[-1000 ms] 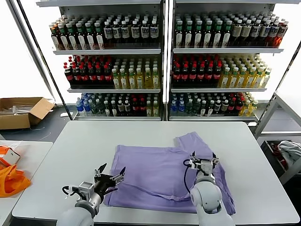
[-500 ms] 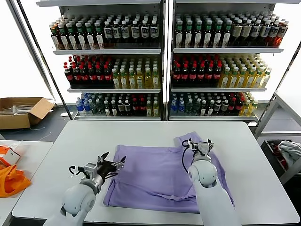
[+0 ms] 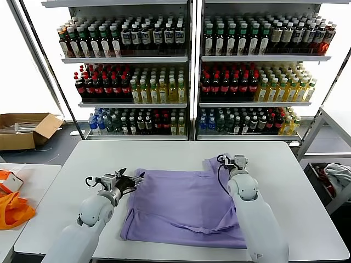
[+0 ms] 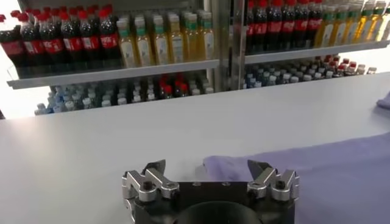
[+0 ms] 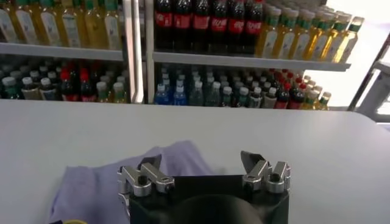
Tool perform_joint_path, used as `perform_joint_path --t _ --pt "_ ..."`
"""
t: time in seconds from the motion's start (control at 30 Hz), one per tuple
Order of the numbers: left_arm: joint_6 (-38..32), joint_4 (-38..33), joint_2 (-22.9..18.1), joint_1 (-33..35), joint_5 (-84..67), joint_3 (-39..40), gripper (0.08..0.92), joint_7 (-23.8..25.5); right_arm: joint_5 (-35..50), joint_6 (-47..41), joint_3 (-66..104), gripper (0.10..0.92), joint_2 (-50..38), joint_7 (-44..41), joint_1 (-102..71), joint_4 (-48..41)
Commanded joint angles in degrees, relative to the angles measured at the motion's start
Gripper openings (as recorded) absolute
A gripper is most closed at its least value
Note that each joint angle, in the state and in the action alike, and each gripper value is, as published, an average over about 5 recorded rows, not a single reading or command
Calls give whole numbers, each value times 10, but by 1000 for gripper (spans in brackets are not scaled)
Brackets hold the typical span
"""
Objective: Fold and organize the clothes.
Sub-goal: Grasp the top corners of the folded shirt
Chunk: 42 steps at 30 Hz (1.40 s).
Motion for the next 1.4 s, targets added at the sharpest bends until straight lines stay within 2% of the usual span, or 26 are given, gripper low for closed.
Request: perform_joint_path --t 0.03,0.33,0.5,0.63,0.87,1.23,1.3,1.4 --pt "1 42 2 -35 -4 8 823 1 28 0 0 823 -13 -66 44 -68" --pt "4 55 -4 -38 -9 8 823 5 31 -1 -5 816 -21 -58 28 -43" --pt "13 54 1 -26 -16 3 781 8 30 -1 -10 711 -27 -52 14 -15" --pt "17 47 3 -16 -19 5 674 13 27 -1 -10 602 -26 -49 5 -2" --pt "23 37 -2 -8 -19 9 466 30 24 -1 -4 458 -24 -47 -8 8" --pt "15 22 -13 12 -21 2 155 49 27 0 8 135 -15 -28 -28 26" --pt "8 20 -13 14 -23 -1 110 49 30 0 11 114 -14 -21 -31 36" --pt "-8 15 -15 17 -24 -6 86 47 39 0 17 108 -12 -12 -36 57"
